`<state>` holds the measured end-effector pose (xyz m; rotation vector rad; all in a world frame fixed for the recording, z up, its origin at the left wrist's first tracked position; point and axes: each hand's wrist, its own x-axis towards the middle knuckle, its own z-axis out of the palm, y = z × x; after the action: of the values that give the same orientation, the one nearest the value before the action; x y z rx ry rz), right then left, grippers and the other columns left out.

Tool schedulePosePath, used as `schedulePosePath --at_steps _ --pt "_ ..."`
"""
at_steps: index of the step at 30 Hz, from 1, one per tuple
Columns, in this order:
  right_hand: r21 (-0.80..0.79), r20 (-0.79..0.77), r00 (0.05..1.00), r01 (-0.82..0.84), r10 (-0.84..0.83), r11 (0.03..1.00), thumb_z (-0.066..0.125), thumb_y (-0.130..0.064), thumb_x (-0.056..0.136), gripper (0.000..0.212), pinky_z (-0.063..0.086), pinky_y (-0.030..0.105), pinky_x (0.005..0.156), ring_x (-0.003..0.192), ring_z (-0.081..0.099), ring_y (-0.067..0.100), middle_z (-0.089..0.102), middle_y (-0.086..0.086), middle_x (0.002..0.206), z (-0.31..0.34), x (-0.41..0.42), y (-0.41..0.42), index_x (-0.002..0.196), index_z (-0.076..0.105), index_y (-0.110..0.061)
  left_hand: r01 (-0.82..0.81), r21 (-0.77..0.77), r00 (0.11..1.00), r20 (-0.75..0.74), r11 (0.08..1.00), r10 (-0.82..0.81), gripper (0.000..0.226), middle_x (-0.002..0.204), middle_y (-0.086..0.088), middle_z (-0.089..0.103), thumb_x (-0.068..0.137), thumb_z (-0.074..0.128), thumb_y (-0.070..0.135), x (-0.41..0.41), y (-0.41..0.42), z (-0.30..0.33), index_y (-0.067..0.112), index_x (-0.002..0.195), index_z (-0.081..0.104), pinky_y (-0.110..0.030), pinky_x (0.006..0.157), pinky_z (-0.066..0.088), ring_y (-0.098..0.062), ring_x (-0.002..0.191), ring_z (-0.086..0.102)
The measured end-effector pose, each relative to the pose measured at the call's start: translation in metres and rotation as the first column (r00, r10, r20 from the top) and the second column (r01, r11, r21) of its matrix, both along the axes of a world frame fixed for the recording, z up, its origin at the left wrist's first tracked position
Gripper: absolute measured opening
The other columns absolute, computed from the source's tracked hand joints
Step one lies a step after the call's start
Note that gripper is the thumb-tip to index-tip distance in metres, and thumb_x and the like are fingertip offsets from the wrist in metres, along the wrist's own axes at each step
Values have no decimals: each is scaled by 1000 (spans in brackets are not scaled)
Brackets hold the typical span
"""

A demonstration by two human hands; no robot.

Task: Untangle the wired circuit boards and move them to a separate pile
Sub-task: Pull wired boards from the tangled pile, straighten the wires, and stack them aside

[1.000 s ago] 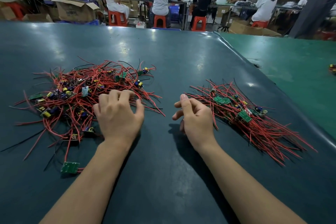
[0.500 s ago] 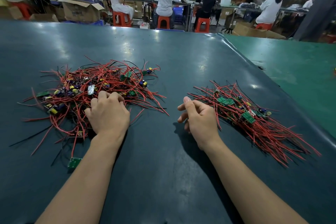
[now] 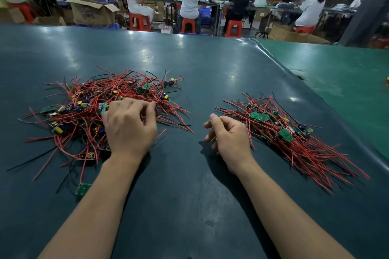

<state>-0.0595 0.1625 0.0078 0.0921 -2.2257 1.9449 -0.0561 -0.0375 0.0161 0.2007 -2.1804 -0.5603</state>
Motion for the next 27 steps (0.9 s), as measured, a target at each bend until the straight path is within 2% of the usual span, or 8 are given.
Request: schedulePosePath --at_steps 1,3,6,9,15,19,22,27 --pt "3 2 1000 -4 4 1000 54 -29 100 33 36 24 45 42 46 18 63 3 53 0 0 1 73 67 -13 -109 4 992 59 994 109 22 113 -9 62 92 58 29 -2 -4 -1 14 105 68 -42 90 33 -33 113 46" --pt "9 3 1000 -8 8 1000 54 -30 99 33 37 23 42 41 47 17 63 3 54 -1 0 1 74 67 -13 -275 55 951 163 960 263 39 135 -15 48 89 58 23 -4 -13 -1 11 126 55 -48 100 31 -35 128 36" --pt "1 10 1000 -14 14 1000 54 -31 99 33 37 21 41 41 47 16 64 3 54 -2 -1 2 74 67 -14 -307 103 920 288 946 267 50 147 -18 39 90 56 17 -6 -22 0 5 137 46 -51 109 28 -37 134 35" --pt "-10 11 1000 -23 23 1000 54 -30 99 32 36 21 40 40 47 15 64 3 54 -2 -2 2 74 67 -15 -314 -4 891 346 949 296 43 136 -17 53 89 56 13 -8 -25 -3 9 131 56 -50 103 31 -38 126 42" --pt "-6 8 1000 -26 26 1000 55 -29 99 32 36 21 40 40 46 15 64 2 53 -2 -2 2 72 67 -17 -258 -61 924 275 964 265 24 105 -13 68 86 63 19 -8 -19 -5 16 110 69 -48 87 37 -38 102 54" --pt "8 4 1000 -28 28 1000 55 -28 99 32 36 21 40 39 46 15 64 1 53 -2 -2 1 71 66 -17 -83 -130 966 234 988 111 29 115 -8 63 84 67 25 -11 -5 -8 17 112 70 -45 90 34 -35 113 45" --pt "-11 15 999 -29 29 1000 55 -28 99 32 35 21 40 39 46 15 63 1 53 -2 -1 1 71 66 -17 -100 -189 923 349 977 162 35 120 -4 63 87 66 28 -17 -6 -10 21 121 66 -45 91 31 -32 116 40" --pt "-7 9 1000 -28 28 1000 56 -28 98 32 36 20 40 39 46 14 63 1 53 -3 -2 0 69 66 -19 -132 -175 931 317 976 183 30 105 -6 68 85 70 42 -13 -3 -9 19 105 69 -45 84 30 -32 106 44"
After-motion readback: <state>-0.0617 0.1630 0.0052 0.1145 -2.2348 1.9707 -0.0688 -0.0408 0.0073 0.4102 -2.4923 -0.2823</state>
